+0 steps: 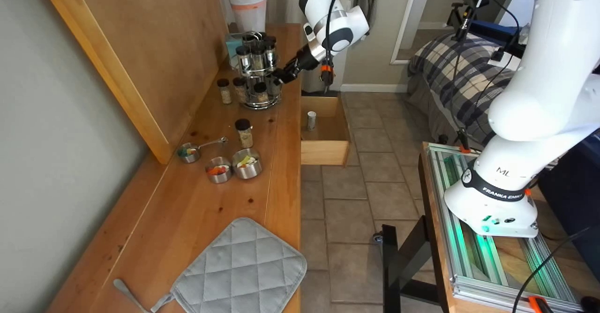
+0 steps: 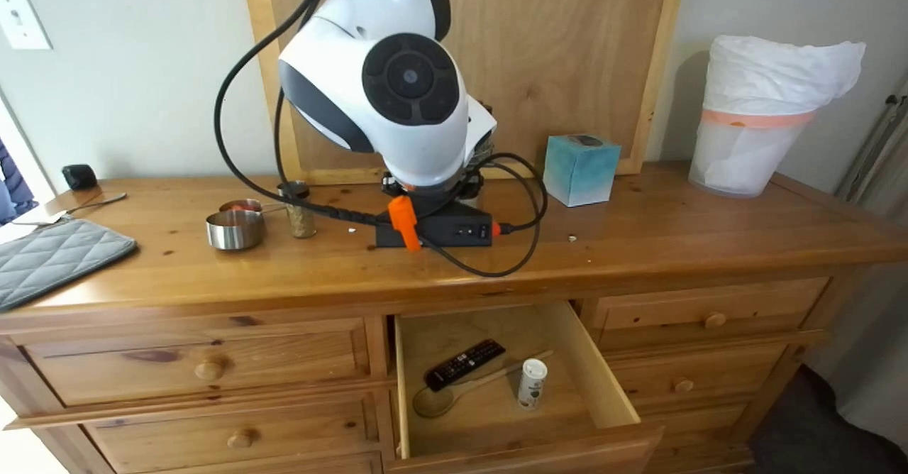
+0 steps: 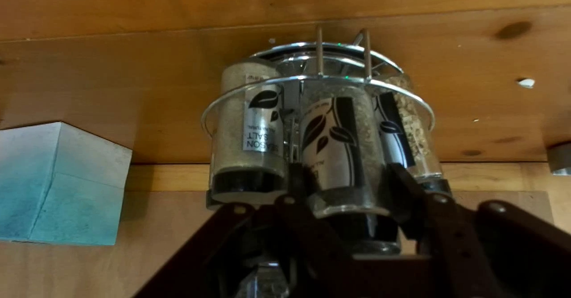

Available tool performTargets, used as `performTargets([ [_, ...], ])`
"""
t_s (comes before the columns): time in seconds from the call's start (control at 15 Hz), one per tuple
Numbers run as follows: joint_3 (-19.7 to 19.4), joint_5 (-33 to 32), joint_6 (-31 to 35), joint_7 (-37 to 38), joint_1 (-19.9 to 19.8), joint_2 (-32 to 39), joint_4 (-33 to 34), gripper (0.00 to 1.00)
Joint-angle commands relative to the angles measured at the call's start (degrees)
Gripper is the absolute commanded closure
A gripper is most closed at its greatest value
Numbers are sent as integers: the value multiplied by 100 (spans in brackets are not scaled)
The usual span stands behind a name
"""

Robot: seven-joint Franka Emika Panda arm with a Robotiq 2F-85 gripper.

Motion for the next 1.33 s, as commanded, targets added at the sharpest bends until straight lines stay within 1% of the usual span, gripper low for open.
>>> performTargets([
  [0.0, 46, 365, -299, -588, -219, -161, -219, 77],
  [0.8, 40, 1155, -1634, -2431, -762, -229, -519, 77],
  [1.27, 75, 1419, -2265, -3118, -1031, -274, -664, 77],
])
